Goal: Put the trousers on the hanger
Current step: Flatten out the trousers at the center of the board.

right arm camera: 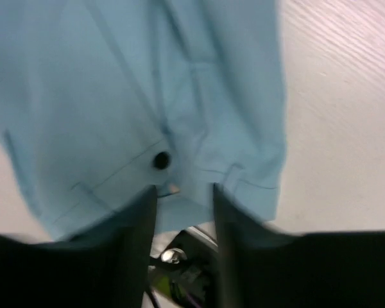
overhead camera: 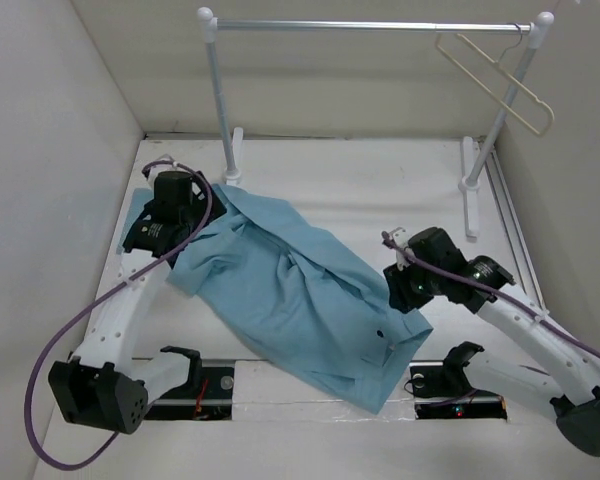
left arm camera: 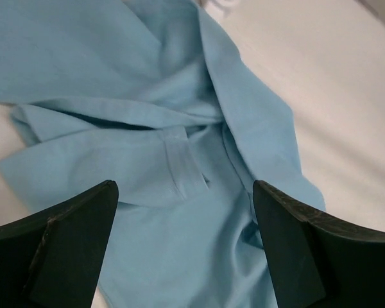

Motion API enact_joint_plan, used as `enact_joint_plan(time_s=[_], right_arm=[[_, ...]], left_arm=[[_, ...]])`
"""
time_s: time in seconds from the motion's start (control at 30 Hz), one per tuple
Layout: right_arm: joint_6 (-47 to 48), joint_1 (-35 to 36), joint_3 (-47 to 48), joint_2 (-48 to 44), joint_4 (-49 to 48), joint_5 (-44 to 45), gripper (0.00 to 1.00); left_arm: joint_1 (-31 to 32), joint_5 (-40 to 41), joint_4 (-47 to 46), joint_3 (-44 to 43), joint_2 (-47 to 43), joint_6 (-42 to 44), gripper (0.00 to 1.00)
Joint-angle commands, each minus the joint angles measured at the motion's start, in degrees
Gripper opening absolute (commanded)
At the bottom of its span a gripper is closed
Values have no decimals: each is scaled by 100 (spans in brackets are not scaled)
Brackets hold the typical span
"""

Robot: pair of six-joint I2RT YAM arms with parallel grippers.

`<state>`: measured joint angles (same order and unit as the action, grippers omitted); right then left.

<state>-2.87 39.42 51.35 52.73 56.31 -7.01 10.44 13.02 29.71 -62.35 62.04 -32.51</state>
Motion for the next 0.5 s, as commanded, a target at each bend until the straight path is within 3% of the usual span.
enact_joint_plan(time_s=[0.0, 0.1, 0.3, 0.47], right_arm=[[-581, -872, -528, -96, -822, 560, 54], [-757, -1558, -924, -184, -1218, 305, 83], [-935, -2647, -1426, 307, -1667, -239, 87], [-759, -2940, -1804, 1133, -1975, -969, 84]], left_arm=[[265, -898, -475, 310, 290, 201, 82], [730, -940, -782, 416, 677, 193, 84], [1417, -1020, -1152, 135, 1626, 70, 90], [1470, -942, -1442, 302, 1873, -9, 92]])
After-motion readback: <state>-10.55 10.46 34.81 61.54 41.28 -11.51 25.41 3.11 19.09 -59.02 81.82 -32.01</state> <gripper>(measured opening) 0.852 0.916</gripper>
